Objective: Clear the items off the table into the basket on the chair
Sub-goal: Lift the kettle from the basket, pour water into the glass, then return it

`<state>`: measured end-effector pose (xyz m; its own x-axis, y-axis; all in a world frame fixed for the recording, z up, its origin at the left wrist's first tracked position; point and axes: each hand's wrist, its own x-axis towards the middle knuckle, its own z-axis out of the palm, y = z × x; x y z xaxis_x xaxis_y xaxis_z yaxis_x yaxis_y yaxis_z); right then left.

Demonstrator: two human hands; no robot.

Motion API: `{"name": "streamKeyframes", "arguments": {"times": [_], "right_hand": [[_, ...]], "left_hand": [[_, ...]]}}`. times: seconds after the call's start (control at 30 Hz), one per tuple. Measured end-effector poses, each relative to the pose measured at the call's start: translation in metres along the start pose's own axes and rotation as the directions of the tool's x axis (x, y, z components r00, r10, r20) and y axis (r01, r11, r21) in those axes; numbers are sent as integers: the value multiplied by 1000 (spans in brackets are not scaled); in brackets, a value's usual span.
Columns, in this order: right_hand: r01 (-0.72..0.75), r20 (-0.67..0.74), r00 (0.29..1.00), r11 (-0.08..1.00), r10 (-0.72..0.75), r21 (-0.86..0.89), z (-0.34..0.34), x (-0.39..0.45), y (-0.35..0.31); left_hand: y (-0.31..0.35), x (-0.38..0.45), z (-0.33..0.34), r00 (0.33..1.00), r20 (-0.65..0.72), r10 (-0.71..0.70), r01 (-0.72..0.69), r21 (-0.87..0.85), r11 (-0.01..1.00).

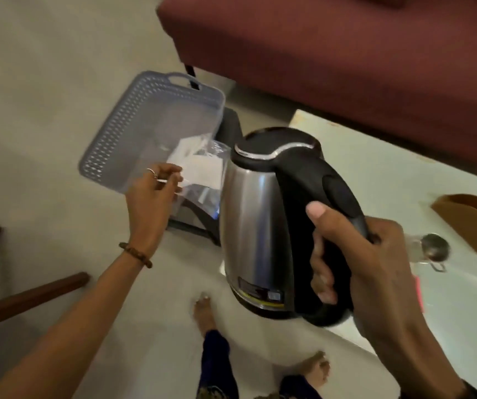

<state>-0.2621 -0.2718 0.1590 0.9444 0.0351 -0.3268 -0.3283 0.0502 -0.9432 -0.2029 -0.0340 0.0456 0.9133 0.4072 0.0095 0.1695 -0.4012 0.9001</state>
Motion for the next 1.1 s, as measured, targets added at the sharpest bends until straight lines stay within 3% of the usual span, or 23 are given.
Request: {"name": "streamKeyframes", "arguments": {"times": [0.1, 0.2, 0.3, 0.37, 0.43, 0.5, 0.6, 0.77, 0.93, 1.1], "right_hand": [[96, 45, 994, 993, -99, 67, 72, 34, -3], [182, 40, 982, 979, -187, 94, 140, 71, -1], [238, 33, 970, 969, -241, 73, 203, 111, 8], [267, 12, 963, 963, -267, 26, 237, 137, 18], [285, -29, 958, 959, -285, -3, 270, 161, 30], [292, -86, 953, 956, -291, 1, 295, 182, 42], [291, -179, 942, 957, -285, 11, 327, 208, 59], [307, -253, 922, 952, -292, 20, 363, 222, 92], [314, -126, 944, 948, -305, 58, 377, 207, 129], [278, 73, 958, 960, -276, -20, 361, 197, 153]], "left_hand": [[-36, 48, -51, 997, -62, -34, 45, 175, 983], [-75, 88, -85, 997, -73, -34, 62, 436, 898], [-105, 128, -107, 999, -31, -14, 29, 574, 819], [-123, 148, -112, 997, -26, -78, 78, 620, 781], [-140, 167, -116, 969, -70, -238, 230, 611, 758], [-155, 178, -116, 946, -33, -323, 272, 625, 731], [-173, 187, -120, 959, 41, -281, 202, 597, 777], [-187, 187, -123, 975, 27, -220, 187, 433, 882], [-188, 189, -124, 976, 52, -211, 174, 399, 900], [-192, 188, -122, 975, 36, -220, 190, 383, 904]]}}
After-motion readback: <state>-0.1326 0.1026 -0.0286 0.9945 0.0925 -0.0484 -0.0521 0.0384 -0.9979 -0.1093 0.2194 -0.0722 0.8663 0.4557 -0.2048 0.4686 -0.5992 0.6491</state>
